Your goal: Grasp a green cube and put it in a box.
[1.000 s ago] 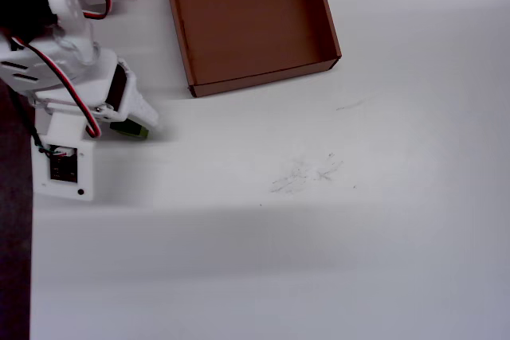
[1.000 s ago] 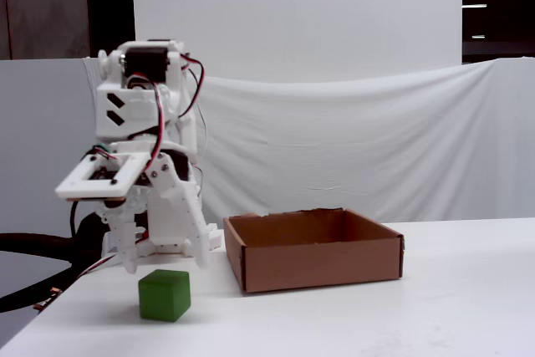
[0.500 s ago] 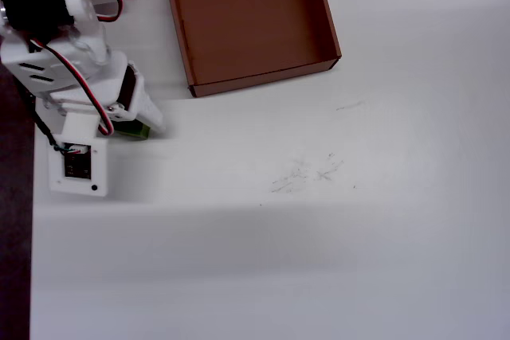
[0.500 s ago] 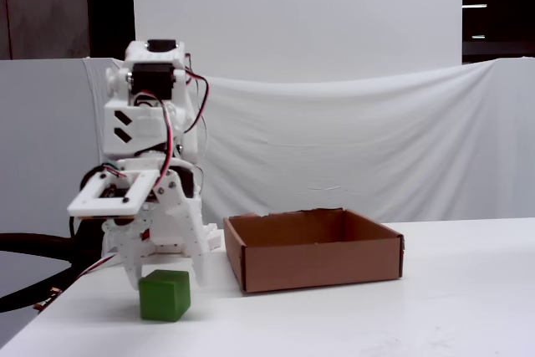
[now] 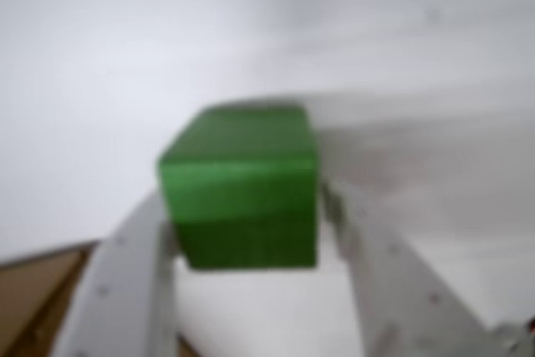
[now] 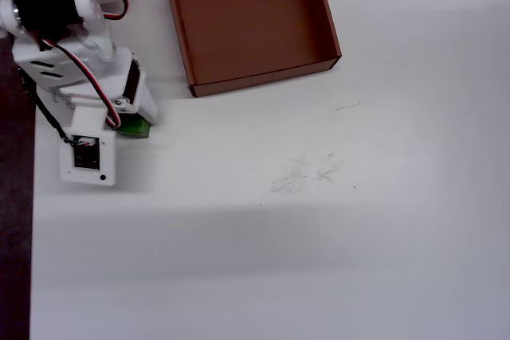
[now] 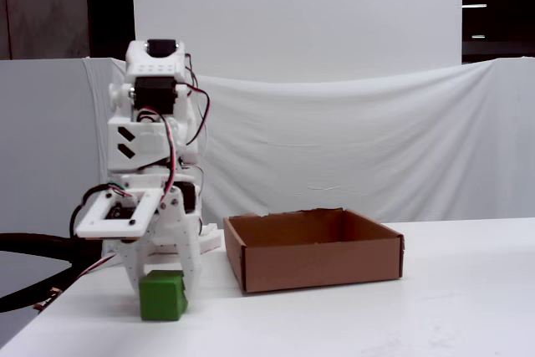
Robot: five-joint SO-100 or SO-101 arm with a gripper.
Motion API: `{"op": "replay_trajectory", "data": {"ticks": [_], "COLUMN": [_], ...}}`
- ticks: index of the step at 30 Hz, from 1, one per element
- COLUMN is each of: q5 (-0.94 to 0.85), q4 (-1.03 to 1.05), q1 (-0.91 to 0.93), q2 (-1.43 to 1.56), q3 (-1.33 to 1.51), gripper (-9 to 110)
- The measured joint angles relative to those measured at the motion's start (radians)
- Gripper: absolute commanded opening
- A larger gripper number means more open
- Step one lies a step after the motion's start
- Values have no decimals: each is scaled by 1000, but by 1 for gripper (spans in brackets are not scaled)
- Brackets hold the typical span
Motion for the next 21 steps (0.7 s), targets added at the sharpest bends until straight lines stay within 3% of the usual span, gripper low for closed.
{"op": "replay_trajectory", "data": {"ticks": [15,21], "q5": [0,0], "q4": [8,107], "q1": [0,0], "q2": [0,0], "q3": [-2,-80], "gripper": [14,14]}}
